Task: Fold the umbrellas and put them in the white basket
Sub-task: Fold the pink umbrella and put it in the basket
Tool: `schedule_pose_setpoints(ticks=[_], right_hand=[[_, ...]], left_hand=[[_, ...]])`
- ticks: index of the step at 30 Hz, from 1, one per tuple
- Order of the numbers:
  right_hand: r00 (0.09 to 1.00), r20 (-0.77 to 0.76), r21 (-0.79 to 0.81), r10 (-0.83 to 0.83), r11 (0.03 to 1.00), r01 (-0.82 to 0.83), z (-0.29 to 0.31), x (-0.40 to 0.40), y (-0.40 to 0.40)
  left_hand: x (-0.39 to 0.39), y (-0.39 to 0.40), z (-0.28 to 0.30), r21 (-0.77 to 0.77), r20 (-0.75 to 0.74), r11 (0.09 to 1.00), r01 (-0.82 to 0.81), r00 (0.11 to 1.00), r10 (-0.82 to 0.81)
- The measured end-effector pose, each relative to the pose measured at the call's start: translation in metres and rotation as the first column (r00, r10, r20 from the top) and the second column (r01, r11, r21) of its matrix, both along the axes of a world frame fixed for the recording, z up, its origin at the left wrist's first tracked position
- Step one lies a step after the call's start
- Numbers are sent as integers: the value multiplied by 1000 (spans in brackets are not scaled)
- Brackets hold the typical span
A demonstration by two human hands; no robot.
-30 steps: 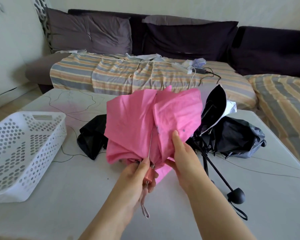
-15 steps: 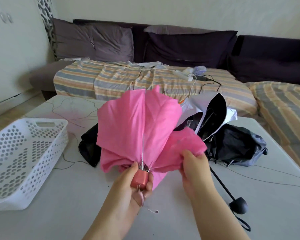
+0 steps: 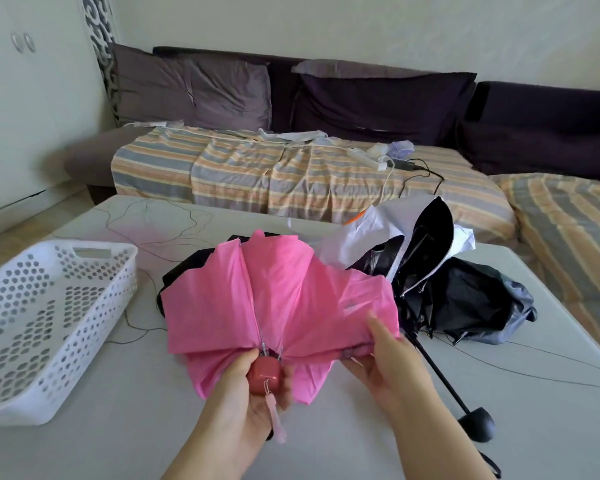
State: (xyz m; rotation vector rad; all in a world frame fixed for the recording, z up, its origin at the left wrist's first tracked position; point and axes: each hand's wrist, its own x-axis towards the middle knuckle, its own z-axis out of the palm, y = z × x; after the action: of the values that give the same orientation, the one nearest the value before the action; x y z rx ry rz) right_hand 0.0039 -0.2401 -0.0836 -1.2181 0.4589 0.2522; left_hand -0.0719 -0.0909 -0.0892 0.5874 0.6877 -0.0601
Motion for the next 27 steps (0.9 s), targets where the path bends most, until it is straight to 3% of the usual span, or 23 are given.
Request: schedule_pose_setpoints(ticks=[3,6,9,12,14,16,17,19,21,23,25,27], right_hand=[[995,32,-136,94,987,-89,2,-5,3],[991,124,-101,58,994,-45,7,-5,3],[987,163,-57,12,998,-3,9,-3,2],[999,31,-65,-23,998,25,0,-2,-1],[1000,-1,-280,-11,960,10,-8,-2,-4],[987,158,-654,-15,747,116,-9,-2,-5],[946,324,-717,1,653,245,-4,-3,-4],[819,555,-671,145,660,338,12,-9,5],[747,546,-703,380,693,162,19,-16,21],[676,473,-787,565,616,36,14,-22,35],[658,424,-814,623,580,-25,10,-25,44],[685,417,-774,598,628,-77,12,-24,44]], left_hand=[[3,0,-4,132,-96,990,40,995,-28],[4,-3,-7,269,-153,959,85,987,-45],[3,-1,-7,198,-145,979,50,989,-21],[2,1,-6,105,-75,992,67,995,-59],[2,2,-5,82,-37,994,70,997,-67],[4,3,-6,88,-6,995,46,999,-45],[5,3,-7,90,6,995,34,999,-35],[6,3,-8,97,32,995,18,999,-21],[8,0,-9,122,57,993,3,998,-10],[9,-7,-9,171,93,985,17,995,-33],[9,-12,-11,232,116,972,50,990,-79],[8,-14,-12,261,134,961,91,982,-130]])
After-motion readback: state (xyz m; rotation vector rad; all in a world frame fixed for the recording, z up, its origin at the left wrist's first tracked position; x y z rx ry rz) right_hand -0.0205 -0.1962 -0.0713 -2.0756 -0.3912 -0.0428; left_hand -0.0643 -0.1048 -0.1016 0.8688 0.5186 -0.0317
